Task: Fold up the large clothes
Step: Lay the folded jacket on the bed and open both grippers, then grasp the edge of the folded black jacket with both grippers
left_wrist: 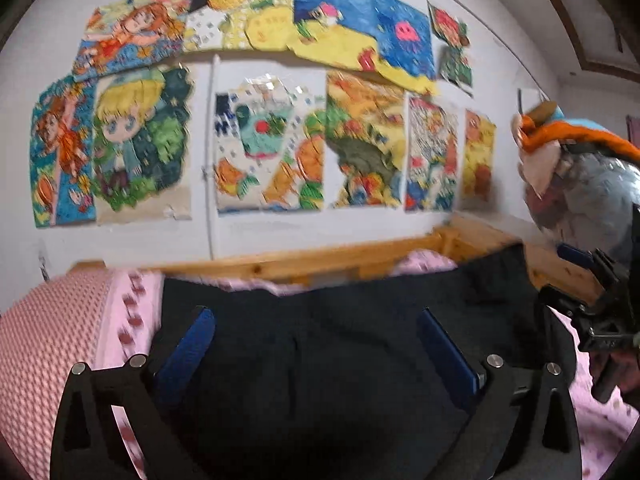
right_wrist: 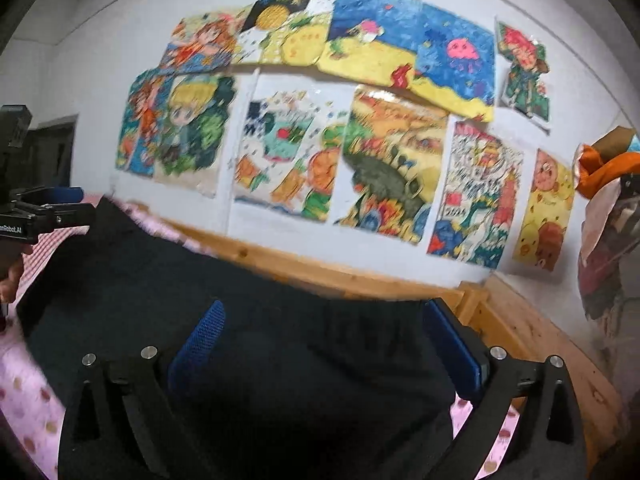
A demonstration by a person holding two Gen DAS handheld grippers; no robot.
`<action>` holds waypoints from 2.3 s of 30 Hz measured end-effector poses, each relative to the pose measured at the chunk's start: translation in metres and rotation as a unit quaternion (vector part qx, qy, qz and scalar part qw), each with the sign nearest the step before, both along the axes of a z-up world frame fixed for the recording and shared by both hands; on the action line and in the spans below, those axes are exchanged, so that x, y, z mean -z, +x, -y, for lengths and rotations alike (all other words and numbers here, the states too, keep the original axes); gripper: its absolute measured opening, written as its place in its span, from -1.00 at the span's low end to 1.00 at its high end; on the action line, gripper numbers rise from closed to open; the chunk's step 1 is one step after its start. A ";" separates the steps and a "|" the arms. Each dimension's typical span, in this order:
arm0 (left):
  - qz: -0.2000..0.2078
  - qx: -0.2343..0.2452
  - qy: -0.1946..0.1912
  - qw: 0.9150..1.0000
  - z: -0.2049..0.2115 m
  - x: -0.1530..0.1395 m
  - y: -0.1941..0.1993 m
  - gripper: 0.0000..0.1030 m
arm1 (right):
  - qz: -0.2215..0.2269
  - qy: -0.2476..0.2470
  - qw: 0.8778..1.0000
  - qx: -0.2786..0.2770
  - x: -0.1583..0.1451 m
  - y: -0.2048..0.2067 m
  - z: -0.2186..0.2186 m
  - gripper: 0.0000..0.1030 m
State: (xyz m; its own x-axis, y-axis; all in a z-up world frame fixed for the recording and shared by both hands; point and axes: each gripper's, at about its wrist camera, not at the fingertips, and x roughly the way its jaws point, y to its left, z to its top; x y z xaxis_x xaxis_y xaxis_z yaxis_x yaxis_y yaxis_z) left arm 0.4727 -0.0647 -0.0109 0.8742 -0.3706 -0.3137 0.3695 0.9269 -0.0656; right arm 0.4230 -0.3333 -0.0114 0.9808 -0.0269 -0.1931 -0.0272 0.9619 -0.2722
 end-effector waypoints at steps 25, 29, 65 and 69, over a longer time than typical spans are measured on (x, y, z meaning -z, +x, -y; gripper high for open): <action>-0.106 -0.060 0.052 0.991 0.031 0.058 0.109 1.00 | -0.159 0.032 0.986 0.045 0.057 0.146 -0.001 0.96; -0.132 -0.086 0.027 0.987 0.016 0.060 0.132 1.00 | -0.167 0.052 0.981 0.087 0.057 0.167 0.019 0.96; -0.167 -0.122 0.050 0.977 0.034 0.113 0.175 1.00 | -0.174 0.163 0.968 0.077 0.126 0.206 0.062 0.98; -0.162 -0.119 0.042 0.979 0.031 0.114 0.172 1.00 | -0.166 0.159 0.970 0.080 0.126 0.203 0.061 0.98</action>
